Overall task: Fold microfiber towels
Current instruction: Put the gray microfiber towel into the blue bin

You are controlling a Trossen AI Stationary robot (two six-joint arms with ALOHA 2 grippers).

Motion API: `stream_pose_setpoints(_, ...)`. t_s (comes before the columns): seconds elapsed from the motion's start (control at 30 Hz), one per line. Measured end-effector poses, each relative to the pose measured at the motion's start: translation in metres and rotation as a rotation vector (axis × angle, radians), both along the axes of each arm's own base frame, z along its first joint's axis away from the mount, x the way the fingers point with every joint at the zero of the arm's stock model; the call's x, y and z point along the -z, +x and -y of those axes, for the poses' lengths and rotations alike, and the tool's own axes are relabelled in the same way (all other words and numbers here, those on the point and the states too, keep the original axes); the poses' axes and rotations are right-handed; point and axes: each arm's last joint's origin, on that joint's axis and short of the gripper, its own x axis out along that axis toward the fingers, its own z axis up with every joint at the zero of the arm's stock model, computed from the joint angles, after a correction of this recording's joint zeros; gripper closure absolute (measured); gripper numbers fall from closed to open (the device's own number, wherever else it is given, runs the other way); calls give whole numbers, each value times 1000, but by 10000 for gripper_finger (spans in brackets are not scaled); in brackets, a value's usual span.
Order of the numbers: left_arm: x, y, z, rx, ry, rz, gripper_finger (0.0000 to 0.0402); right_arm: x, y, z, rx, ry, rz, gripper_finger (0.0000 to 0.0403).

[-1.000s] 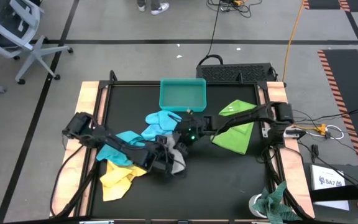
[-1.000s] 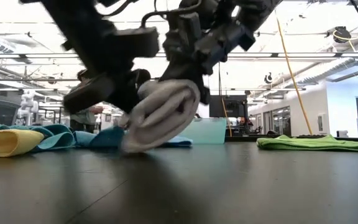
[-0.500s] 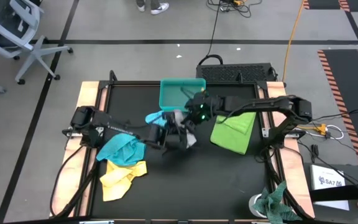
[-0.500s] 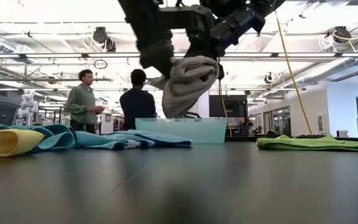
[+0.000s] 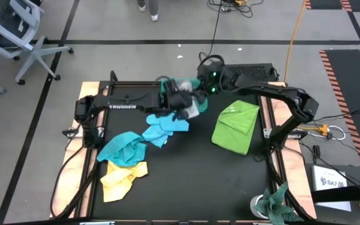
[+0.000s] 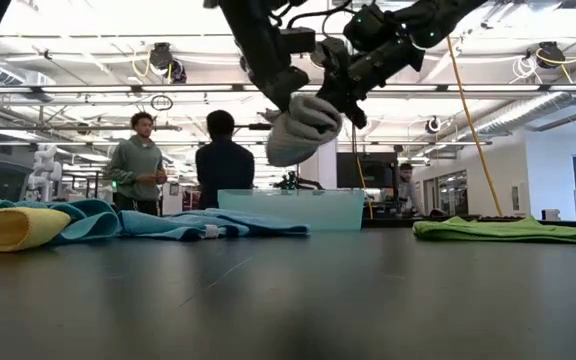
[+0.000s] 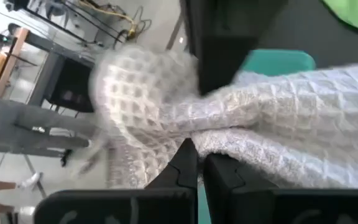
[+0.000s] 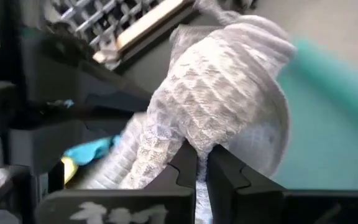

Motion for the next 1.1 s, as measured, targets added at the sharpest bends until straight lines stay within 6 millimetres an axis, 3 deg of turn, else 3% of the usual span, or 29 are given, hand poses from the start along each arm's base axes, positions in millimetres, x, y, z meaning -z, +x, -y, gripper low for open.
stream_pose_setpoints(0.2,-8,-4,-50,-15,-8,110,396,-13,-18,32,67,-81,25,399)
stream_pose_setpoints(0.4,-12,-7,-76,-33,-63,240,396,11,-15,53,24,-39,20,399)
stream_pose_setpoints(0.67,23,1,-89,-48,-115,139,396,52,3,65,-5,23,-10,399)
stream_pose_setpoints(1.1,83,7,-119,-43,-229,19,396,76,6,74,72,-47,-116,399)
